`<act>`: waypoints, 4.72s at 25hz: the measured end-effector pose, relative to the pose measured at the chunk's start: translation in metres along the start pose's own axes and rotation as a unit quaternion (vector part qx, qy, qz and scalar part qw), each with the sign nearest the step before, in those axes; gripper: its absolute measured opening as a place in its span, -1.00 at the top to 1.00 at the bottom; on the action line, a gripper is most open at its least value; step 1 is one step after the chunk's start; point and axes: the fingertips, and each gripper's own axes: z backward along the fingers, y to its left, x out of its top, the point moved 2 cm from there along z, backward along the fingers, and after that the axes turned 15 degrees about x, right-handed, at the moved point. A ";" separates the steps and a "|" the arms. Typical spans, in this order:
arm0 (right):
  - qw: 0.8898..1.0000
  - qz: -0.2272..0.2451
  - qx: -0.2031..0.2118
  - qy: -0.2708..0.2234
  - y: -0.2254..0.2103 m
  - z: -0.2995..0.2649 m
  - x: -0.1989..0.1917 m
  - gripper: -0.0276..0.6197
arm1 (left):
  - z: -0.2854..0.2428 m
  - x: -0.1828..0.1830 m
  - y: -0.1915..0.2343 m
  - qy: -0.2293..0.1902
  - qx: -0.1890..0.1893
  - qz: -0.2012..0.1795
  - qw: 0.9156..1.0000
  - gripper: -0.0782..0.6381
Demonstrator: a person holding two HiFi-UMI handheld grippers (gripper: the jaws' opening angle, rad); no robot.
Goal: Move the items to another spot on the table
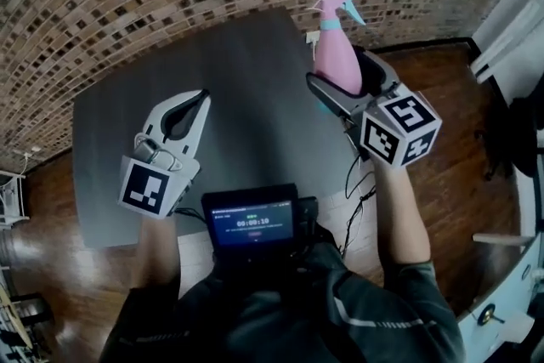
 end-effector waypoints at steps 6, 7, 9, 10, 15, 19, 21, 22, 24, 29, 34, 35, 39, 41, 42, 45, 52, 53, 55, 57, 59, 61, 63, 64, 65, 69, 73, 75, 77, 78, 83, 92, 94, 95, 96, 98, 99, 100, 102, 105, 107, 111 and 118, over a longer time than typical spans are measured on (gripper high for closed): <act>0.998 -0.001 0.058 0.026 -0.036 -0.041 -0.009 -0.37 | -0.013 -0.011 0.000 0.038 0.048 0.018 0.998 0.79; 0.997 -0.007 0.064 0.031 -0.042 -0.049 -0.014 -0.37 | -0.016 -0.014 0.000 0.042 0.050 0.017 0.998 0.79; 0.996 -0.017 0.074 0.046 -0.053 -0.068 -0.024 -0.37 | -0.024 -0.024 0.006 0.051 0.057 0.014 0.997 0.79; 0.995 -0.022 0.077 0.053 -0.059 -0.077 -0.029 -0.37 | -0.029 -0.029 0.011 0.054 0.061 0.015 0.997 0.79; 0.992 -0.038 0.085 0.087 -0.085 -0.130 -0.046 -0.37 | -0.052 -0.063 0.038 0.075 0.070 0.040 0.994 0.79; 0.987 -0.047 0.092 0.123 -0.102 -0.172 -0.062 -0.37 | -0.072 -0.090 0.065 0.077 0.080 0.063 0.992 0.79; 0.985 -0.052 0.094 0.136 -0.110 -0.194 -0.070 -0.37 | -0.081 -0.106 0.077 0.080 0.085 0.077 0.990 0.79; 0.984 -0.054 0.095 0.142 -0.113 -0.204 -0.075 -0.37 | -0.085 -0.115 0.083 0.083 0.087 0.083 0.989 0.79; 0.981 -0.059 0.099 0.157 -0.120 -0.223 -0.087 -0.37 | -0.094 -0.133 0.092 0.091 0.091 0.092 0.987 0.79; 0.970 -0.081 0.104 0.207 -0.134 -0.262 -0.126 -0.37 | -0.110 -0.176 0.106 0.111 0.096 0.118 0.982 0.79; 0.953 -0.113 0.106 0.262 -0.145 -0.292 -0.179 -0.37 | -0.123 -0.219 0.115 0.130 0.097 0.138 0.977 0.79; 0.949 -0.120 0.106 0.273 -0.147 -0.297 -0.190 -0.37 | -0.125 -0.228 0.116 0.134 0.099 0.142 0.976 0.79; 0.929 -0.148 0.109 0.321 -0.152 -0.311 -0.237 -0.37 | -0.133 -0.266 0.120 0.154 0.111 0.148 0.971 0.79; 0.922 -0.155 0.109 0.338 -0.156 -0.318 -0.254 -0.37 | -0.137 -0.283 0.122 0.162 0.113 0.153 0.968 0.79; 0.919 -0.157 0.108 0.344 -0.157 -0.321 -0.261 -0.37 | -0.139 -0.290 0.122 0.166 0.113 0.155 0.967 0.79; 0.910 -0.170 0.108 0.363 -0.163 -0.325 -0.282 -0.37 | -0.145 -0.309 0.119 0.178 0.114 0.163 0.964 0.79; 0.885 -0.188 0.112 0.411 -0.172 -0.335 -0.317 -0.37 | -0.152 -0.341 0.114 0.210 0.112 0.179 0.955 0.79; 0.884 -0.190 0.113 0.412 -0.172 -0.337 -0.318 -0.37 | -0.152 -0.343 0.113 0.213 0.113 0.182 0.953 0.79; 0.881 -0.195 0.116 0.416 -0.172 -0.340 -0.319 -0.37 | -0.153 -0.347 0.112 0.216 0.114 0.187 0.951 0.79; 0.875 -0.198 0.118 0.425 -0.172 -0.341 -0.319 -0.37 | -0.155 -0.348 0.111 0.215 0.115 0.190 0.951 0.79; 0.872 -0.203 0.121 0.429 -0.173 -0.343 -0.319 -0.38 | -0.157 -0.347 0.108 0.216 0.114 0.191 0.951 0.79; 0.871 -0.208 0.122 0.428 -0.174 -0.343 -0.319 -0.39 | -0.157 -0.345 0.107 0.214 0.115 0.189 0.951 0.79; 0.873 -0.210 0.122 0.424 -0.174 -0.344 -0.319 -0.39 | -0.156 -0.343 0.106 0.214 0.118 0.188 0.951 0.79; 0.873 -0.208 0.122 0.423 -0.174 -0.344 -0.319 -0.40 | -0.155 -0.343 0.106 0.215 0.118 0.188 0.951 0.79; 0.874 -0.205 0.122 0.423 -0.174 -0.345 -0.319 -0.40 | -0.155 -0.342 0.107 0.215 0.119 0.188 0.951 0.79; 0.881 -0.181 0.115 0.422 -0.174 -0.341 -0.315 -0.43 | -0.152 -0.332 0.108 0.209 0.121 0.182 0.953 0.79; 0.895 -0.176 0.115 0.393 -0.172 -0.336 -0.297 -0.43 | -0.146 -0.320 0.111 0.203 0.127 0.174 0.955 0.79; 0.907 -0.177 0.109 0.365 -0.171 -0.331 -0.282 -0.43 | -0.140 -0.315 0.112 0.202 0.131 0.171 0.955 0.79; 0.920 -0.178 0.104 0.332 -0.169 -0.324 -0.265 -0.43 | -0.133 -0.307 0.113 0.196 0.137 0.172 0.956 0.79; 0.926 -0.178 0.104 0.315 -0.166 -0.320 -0.254 -0.43 | -0.129 -0.302 0.115 0.193 0.141 0.171 0.956 0.79; 0.947 -0.161 0.118 0.251 -0.149 -0.297 -0.203 -0.27 | -0.115 -0.270 0.123 0.165 0.160 0.155 0.961 0.79; 0.980 -0.085 0.146 0.108 -0.101 -0.243 -0.094 0.63 | -0.087 -0.199 0.115 0.115 0.164 0.131 0.971 0.79; 0.983 -0.072 0.147 0.086 -0.090 -0.228 -0.078 0.72 | -0.078 -0.186 0.108 0.109 0.160 0.130 0.972 0.79; 0.984 -0.066 0.147 0.077 -0.084 -0.221 -0.072 0.72 | -0.073 -0.179 0.105 0.103 0.159 0.129 0.973 0.79; 0.985 -0.062 0.147 0.070 -0.079 -0.214 -0.066 0.72 | -0.068 -0.172 0.102 0.097 0.159 0.127 0.974 0.79; 0.986 -0.053 0.146 0.058 -0.069 -0.201 -0.056 0.72 | -0.059 -0.157 0.099 0.089 0.161 0.123 0.975 0.79; 0.987 -0.048 0.143 0.052 -0.065 -0.194 -0.051 0.72 | -0.056 -0.148 0.098 0.086 0.162 0.119 0.976 0.79; 0.988 -0.044 0.140 0.046 -0.062 -0.188 -0.047 0.89 | -0.052 -0.140 0.098 0.081 0.163 0.117 0.976 0.79; 0.989 -0.037 0.137 0.036 -0.054 -0.175 -0.040 0.91 | -0.044 -0.124 0.095 0.069 0.166 0.112 0.977 0.79; 0.990 -0.030 0.134 0.022 -0.040 -0.151 -0.031 0.91 | -0.029 -0.101 0.086 0.055 0.168 0.107 0.978 0.79; 0.991 -0.023 0.131 0.010 -0.028 -0.126 -0.024 0.91 | -0.015 -0.082 0.072 0.046 0.168 0.101 0.980 0.79; 0.991 -0.013 0.131 -0.006 -0.011 -0.096 -0.019 0.91 | 0.003 -0.058 0.054 0.030 0.165 0.085 0.982 0.79; 0.991 -0.005 0.133 -0.014 -0.008 -0.090 -0.015 0.91 | 0.008 -0.047 0.055 0.022 0.167 0.072 0.983 0.79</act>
